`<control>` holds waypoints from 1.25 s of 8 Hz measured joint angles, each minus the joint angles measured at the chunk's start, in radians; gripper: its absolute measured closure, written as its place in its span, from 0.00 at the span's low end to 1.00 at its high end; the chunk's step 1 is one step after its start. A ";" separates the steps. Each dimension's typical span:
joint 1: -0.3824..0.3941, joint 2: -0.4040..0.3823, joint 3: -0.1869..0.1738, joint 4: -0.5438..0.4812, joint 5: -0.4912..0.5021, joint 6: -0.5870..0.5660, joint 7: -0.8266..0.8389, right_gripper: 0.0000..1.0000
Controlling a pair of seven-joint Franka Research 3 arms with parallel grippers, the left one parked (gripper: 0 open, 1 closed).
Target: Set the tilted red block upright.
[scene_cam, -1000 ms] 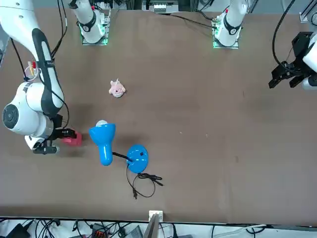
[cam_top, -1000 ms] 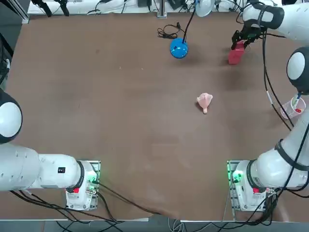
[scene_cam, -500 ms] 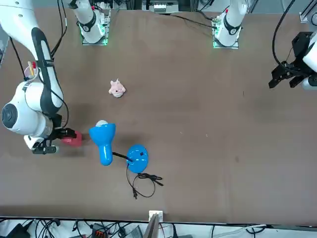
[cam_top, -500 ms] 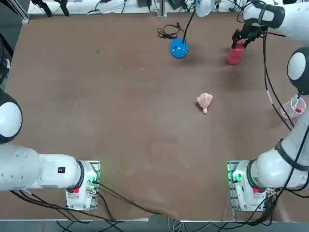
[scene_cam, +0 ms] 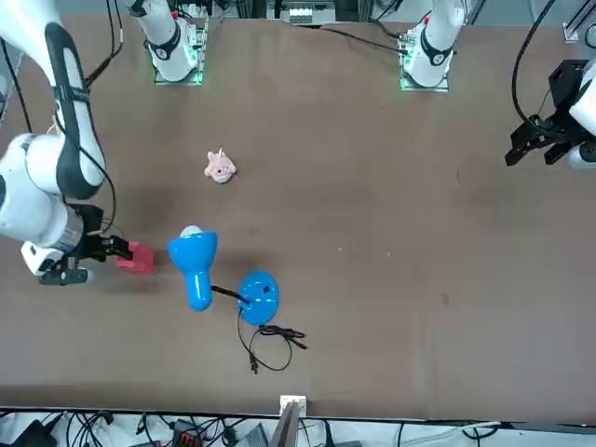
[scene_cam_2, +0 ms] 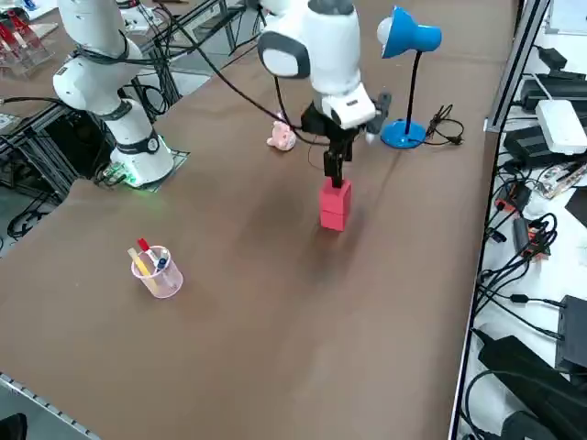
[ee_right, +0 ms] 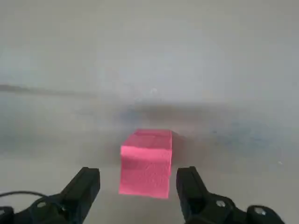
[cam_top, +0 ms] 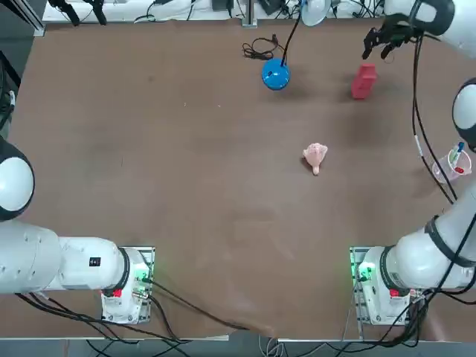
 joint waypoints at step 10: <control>0.033 -0.204 0.014 0.240 -0.141 -0.472 0.010 0.00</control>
